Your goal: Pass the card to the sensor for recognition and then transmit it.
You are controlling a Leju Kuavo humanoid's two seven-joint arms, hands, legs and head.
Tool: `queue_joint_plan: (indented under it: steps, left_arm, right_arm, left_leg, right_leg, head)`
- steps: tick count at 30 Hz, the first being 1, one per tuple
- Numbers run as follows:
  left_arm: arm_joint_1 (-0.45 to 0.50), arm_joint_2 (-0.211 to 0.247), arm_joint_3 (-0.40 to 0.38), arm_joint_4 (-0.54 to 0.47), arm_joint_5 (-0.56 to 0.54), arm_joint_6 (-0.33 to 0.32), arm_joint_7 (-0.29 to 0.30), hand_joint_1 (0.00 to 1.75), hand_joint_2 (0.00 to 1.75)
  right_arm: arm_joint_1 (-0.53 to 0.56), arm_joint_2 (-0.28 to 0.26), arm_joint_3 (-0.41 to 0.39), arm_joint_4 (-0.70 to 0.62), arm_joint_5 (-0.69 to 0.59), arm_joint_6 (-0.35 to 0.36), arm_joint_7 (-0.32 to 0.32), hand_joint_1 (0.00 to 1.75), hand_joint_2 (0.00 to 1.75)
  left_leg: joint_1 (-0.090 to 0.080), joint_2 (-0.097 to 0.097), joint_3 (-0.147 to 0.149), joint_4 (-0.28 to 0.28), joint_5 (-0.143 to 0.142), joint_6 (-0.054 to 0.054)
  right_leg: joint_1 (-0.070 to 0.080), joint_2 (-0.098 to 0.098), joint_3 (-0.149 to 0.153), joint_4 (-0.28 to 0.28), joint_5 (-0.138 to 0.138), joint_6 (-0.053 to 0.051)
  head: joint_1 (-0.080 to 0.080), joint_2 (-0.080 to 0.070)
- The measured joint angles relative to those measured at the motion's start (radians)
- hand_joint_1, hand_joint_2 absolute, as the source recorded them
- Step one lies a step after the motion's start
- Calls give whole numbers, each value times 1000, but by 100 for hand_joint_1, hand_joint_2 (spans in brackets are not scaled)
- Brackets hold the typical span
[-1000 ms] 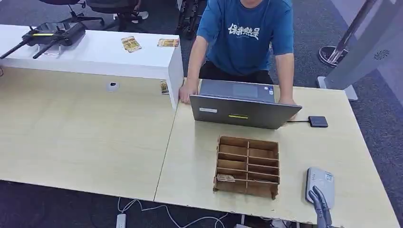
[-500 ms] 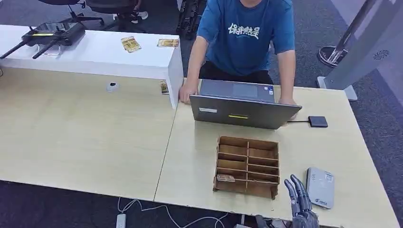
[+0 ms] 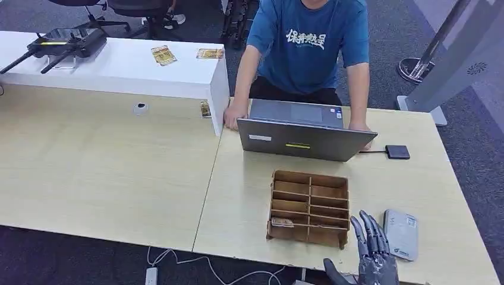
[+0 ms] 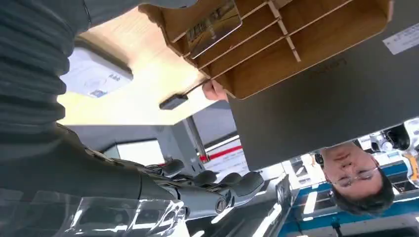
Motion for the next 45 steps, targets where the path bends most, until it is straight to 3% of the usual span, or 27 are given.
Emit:
queue_joint_plan:
  steps: [4, 9, 13, 26, 45]
  left_arm:
    - [0, 3, -1, 0, -6, -6, 6, 0, 0]
    - [-1, 8, -2, 0, -11, -15, 18, 0, 0]
    - [-2, 10, -2, 0, -13, -19, 21, 0, 0]
    - [-3, 13, -2, 0, -13, -25, 23, 0, 0]
    - [-5, 13, -2, 0, -13, -26, 23, 0, 0]
  right_arm:
    - [-8, -3, -10, 12, 91, 0, 42, 0, 175]
    - [-8, -14, -32, 16, 342, -1, 145, 0, 175]
    - [-13, -28, -32, 21, 408, -1, 191, 0, 175]
    - [-27, -56, -26, 22, 380, -1, 229, 0, 175]
    - [-60, -59, -9, 18, 337, -1, 217, 0, 175]
  left_leg:
    - [0, 0, 0, 0, 0, 0]
    - [0, 0, 0, 0, 0, 0]
    - [0, 0, 0, 0, 0, 0]
    - [0, 0, 0, 0, 0, 0]
    - [0, 0, 0, 0, 0, 0]
  right_leg:
    - [0, 0, 0, 0, 0, 0]
    - [0, 0, 0, 0, 0, 0]
    - [0, 0, 0, 0, 0, 0]
    - [0, 0, 0, 0, 0, 0]
    - [0, 0, 0, 0, 0, 0]
  head:
    - [0, 0]
    - [0, 0]
    - [0, 0]
    - [0, 0]
    - [0, 0]
